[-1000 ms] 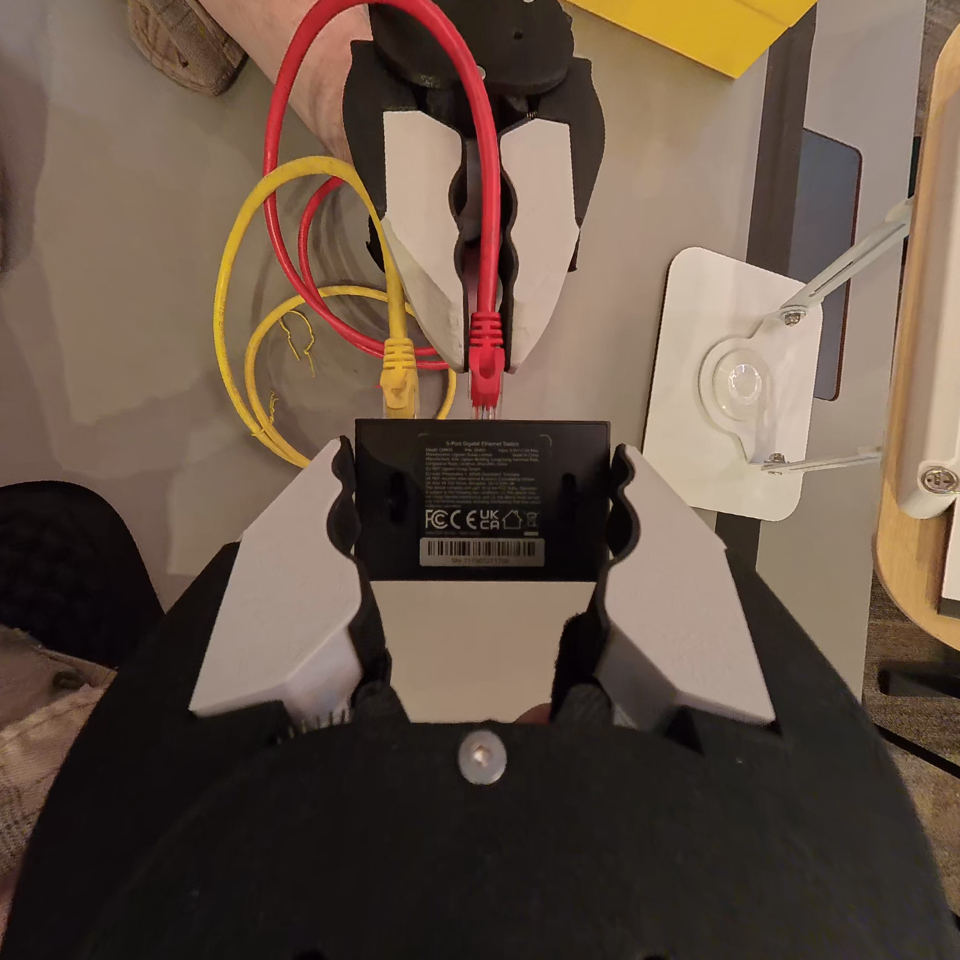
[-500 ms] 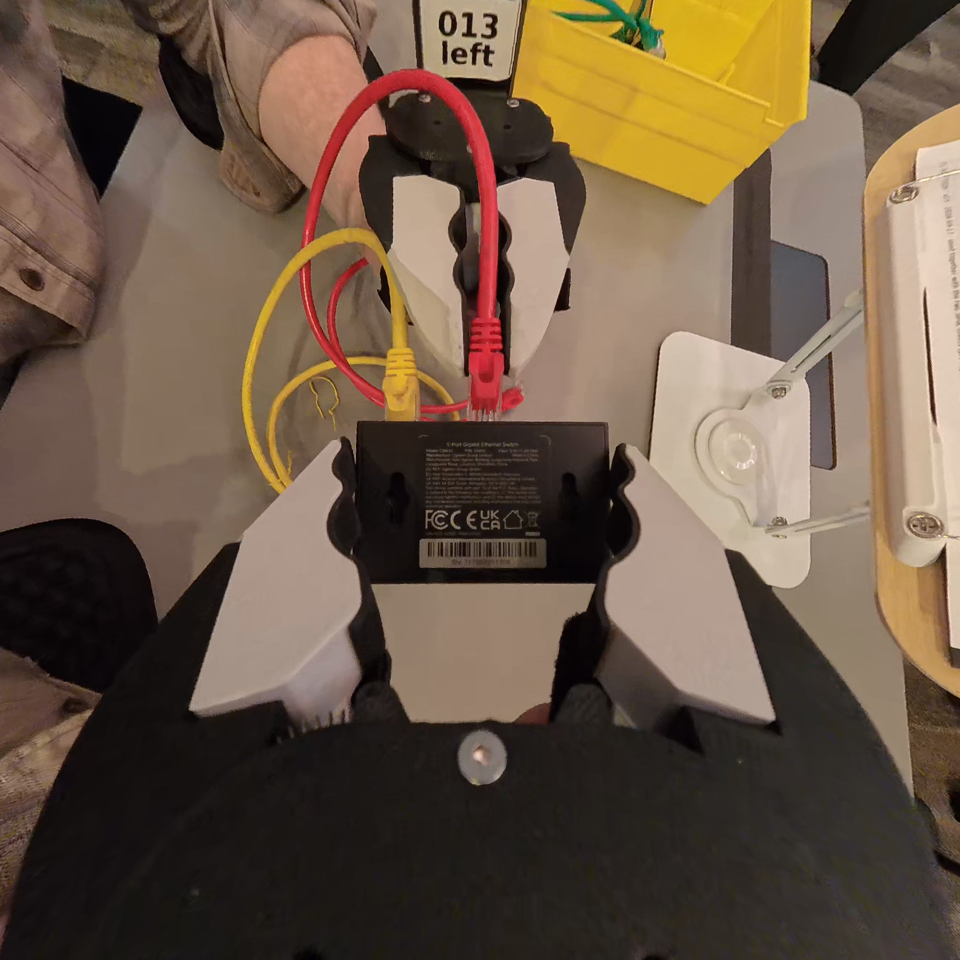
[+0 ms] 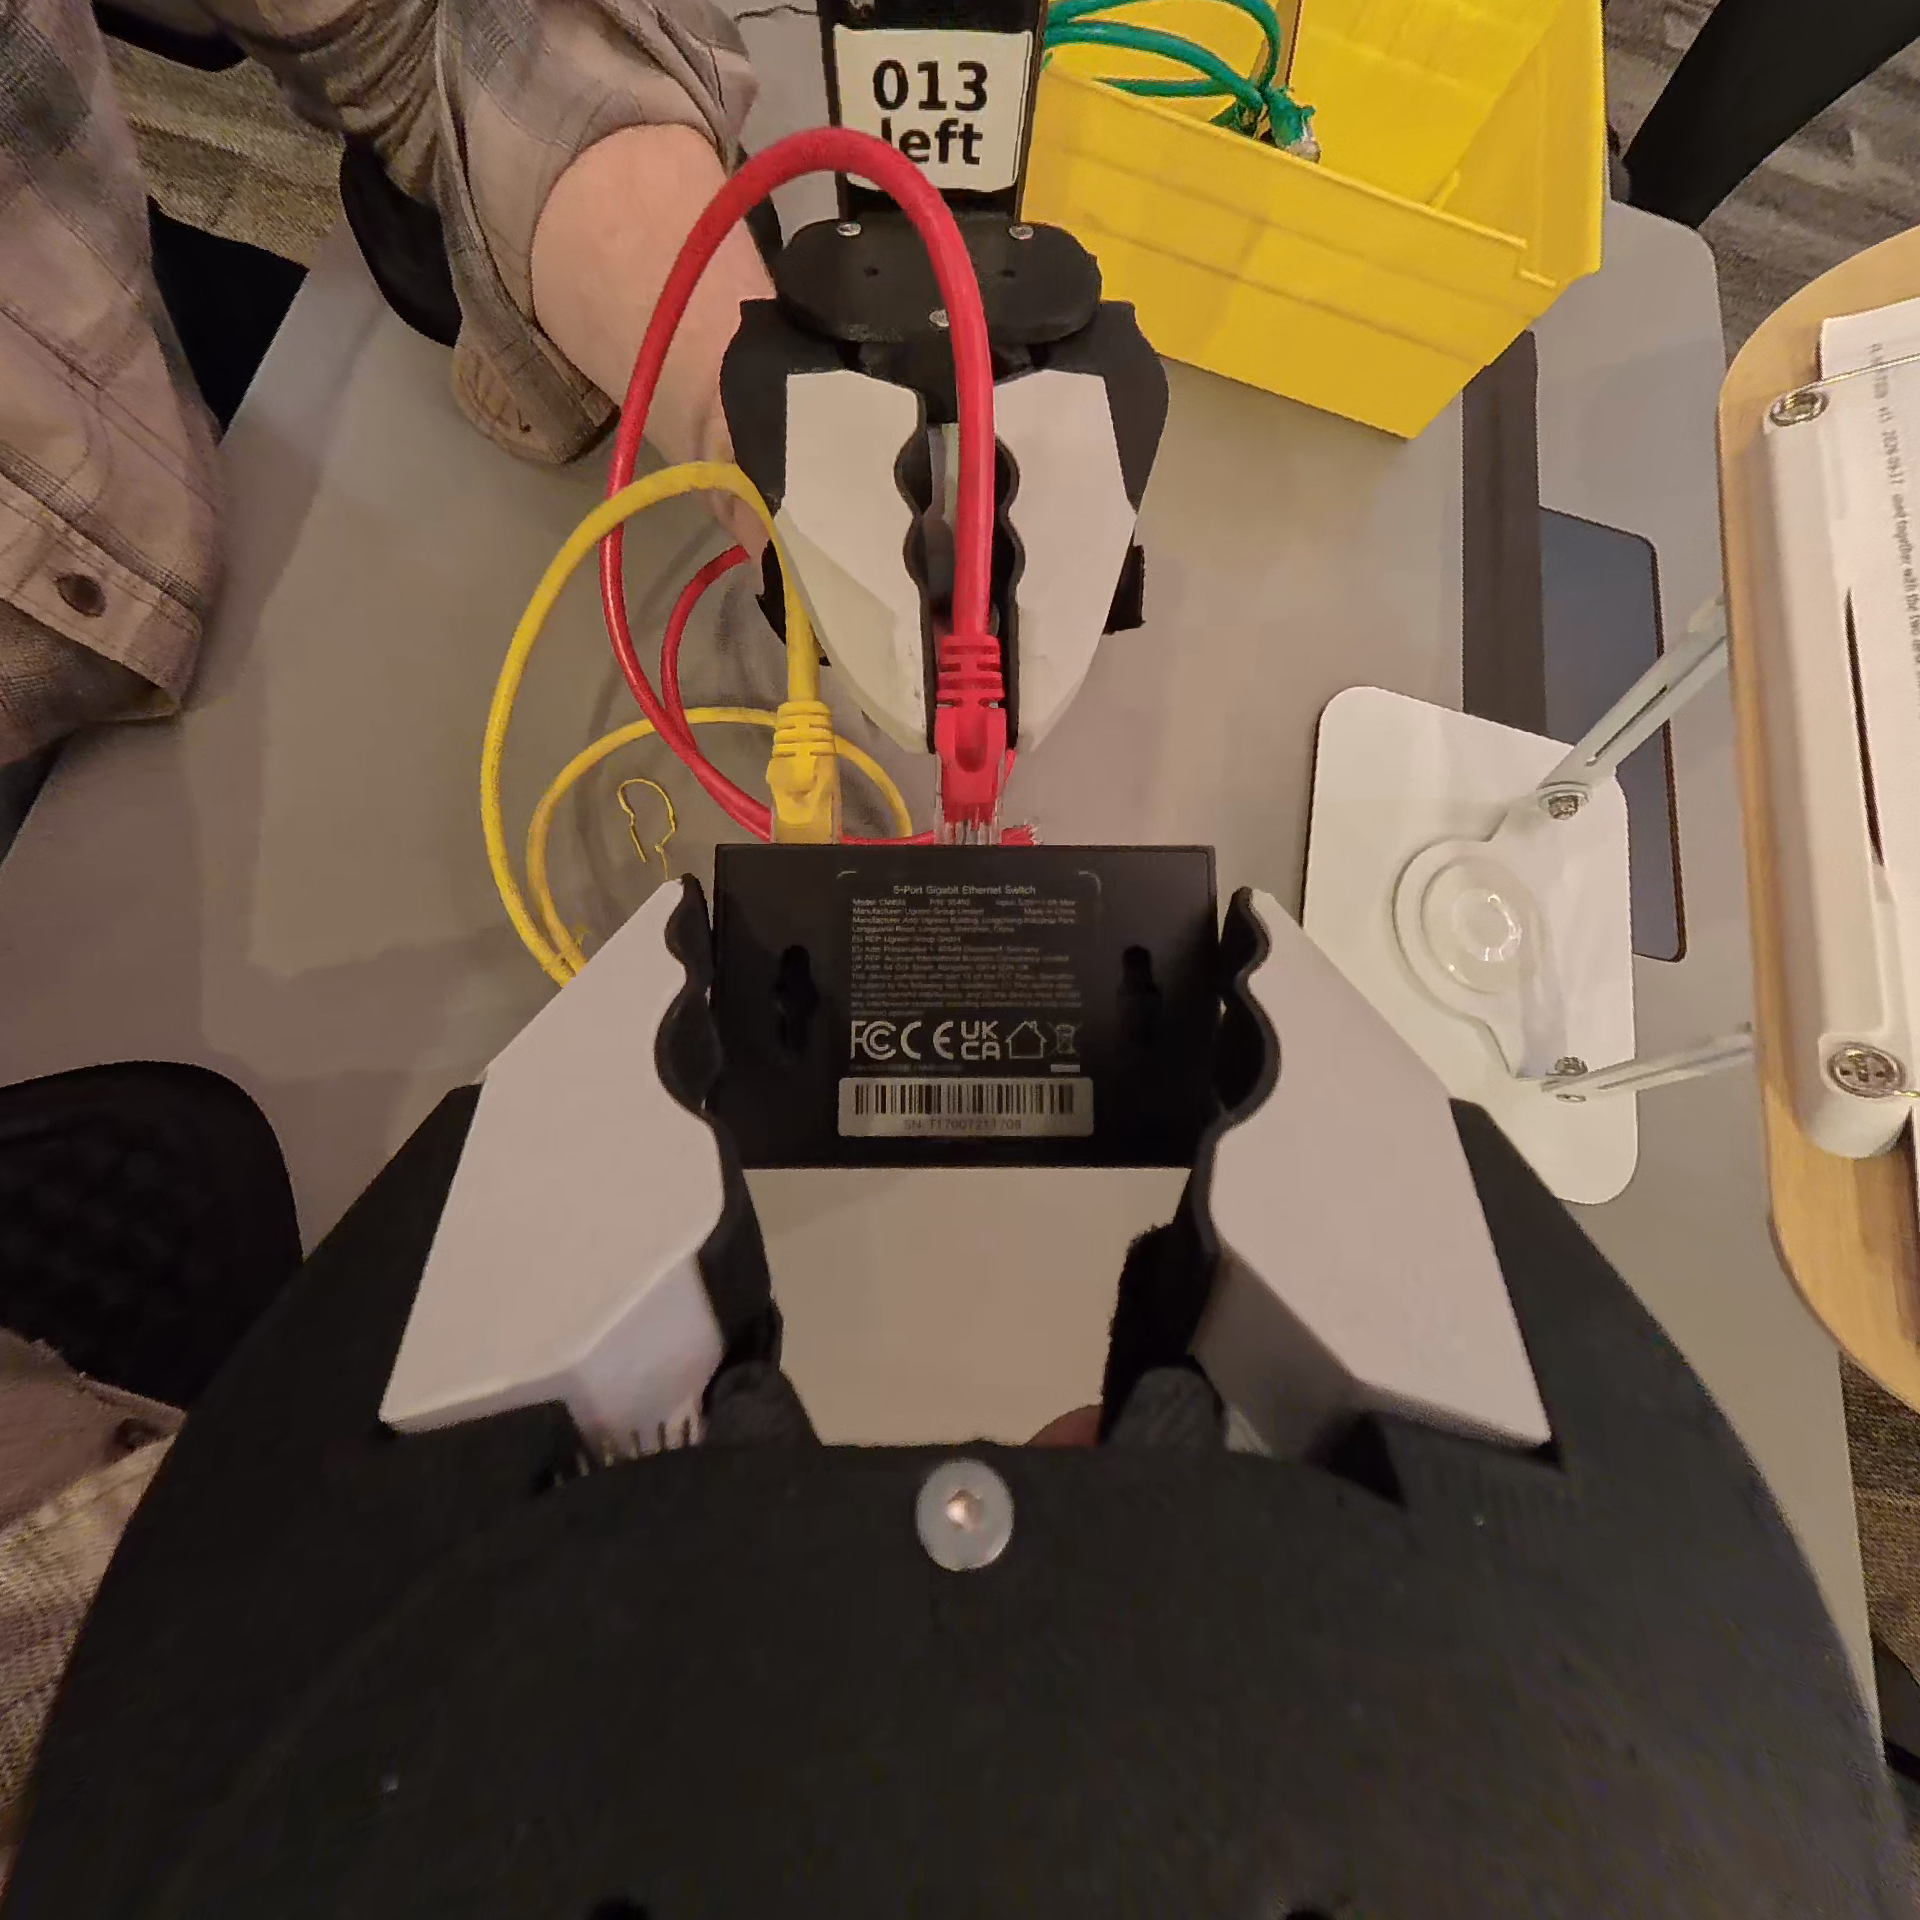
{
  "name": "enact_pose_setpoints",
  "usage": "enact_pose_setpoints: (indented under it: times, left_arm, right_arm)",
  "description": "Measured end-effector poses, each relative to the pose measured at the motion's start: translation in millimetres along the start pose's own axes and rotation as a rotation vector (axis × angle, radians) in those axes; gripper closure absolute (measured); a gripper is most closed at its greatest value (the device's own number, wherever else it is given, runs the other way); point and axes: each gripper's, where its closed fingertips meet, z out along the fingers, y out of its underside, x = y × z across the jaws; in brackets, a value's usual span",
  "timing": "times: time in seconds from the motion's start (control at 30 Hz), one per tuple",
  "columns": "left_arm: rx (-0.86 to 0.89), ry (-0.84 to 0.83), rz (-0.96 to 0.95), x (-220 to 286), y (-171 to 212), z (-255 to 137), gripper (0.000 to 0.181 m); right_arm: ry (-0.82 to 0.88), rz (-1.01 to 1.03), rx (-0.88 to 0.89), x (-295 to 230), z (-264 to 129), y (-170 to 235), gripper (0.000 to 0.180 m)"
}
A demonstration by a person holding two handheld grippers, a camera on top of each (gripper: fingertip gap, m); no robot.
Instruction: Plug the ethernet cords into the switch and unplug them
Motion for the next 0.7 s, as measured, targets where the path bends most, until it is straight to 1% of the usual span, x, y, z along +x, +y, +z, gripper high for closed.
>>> enact_pose_setpoints:
  times: [0.7]
  left_arm:
    - [0.002,0.041,-0.045,0,14,-3,0.169]
  right_arm:
    - [-0.008,0.007,-0.024,0,4,5,0.084]
